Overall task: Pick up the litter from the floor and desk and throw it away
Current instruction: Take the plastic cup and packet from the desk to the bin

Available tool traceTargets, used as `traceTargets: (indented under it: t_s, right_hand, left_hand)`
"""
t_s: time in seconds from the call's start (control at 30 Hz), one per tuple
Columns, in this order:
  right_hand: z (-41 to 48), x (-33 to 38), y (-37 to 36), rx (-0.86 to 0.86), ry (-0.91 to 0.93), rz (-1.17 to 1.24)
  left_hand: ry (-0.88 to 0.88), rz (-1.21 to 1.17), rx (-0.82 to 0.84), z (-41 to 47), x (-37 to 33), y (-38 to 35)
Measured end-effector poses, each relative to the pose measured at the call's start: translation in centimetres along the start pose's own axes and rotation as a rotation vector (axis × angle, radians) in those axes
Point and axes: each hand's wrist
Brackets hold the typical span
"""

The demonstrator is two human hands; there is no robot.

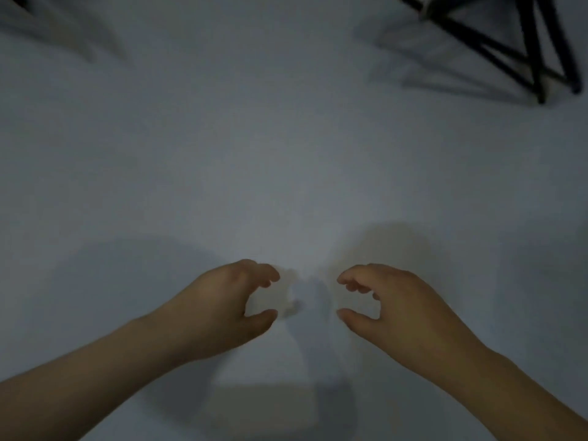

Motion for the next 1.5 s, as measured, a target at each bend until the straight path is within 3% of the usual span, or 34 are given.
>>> traceTargets:
  t_s: [0.3, 0.7, 1.03, 1.5]
  right_hand:
    - [6.8, 9.8, 2.2, -0.079, 0.317, 0.235]
    - [7.0, 28.6, 2.1, -0.096, 0.679, 0.512]
    - [-1.7, 50.0, 6.0, -0.05, 0.953, 0.774]
    - [-15.3, 76.7, 9.1, 0.025, 1.141, 0.912]
  left_hand:
    - [0.211, 0.351, -0.178, -5.0, 0.6, 14.6]
    - [0.502, 0.685, -0.243, -19.3, -0.3, 29.6]
    - [0.713, 0.898, -0.251, -37.9, -4.9, 44.1]
    - [0.989, 1.048, -0.233, -61.3, -8.5, 59.0]
Point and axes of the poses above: each hand's wrist, its own z-axis towards the middle knuckle, its own y-axis out of the back of the hand, x = y × z, and after that the axes turned 12 degrees about -x, right-handed
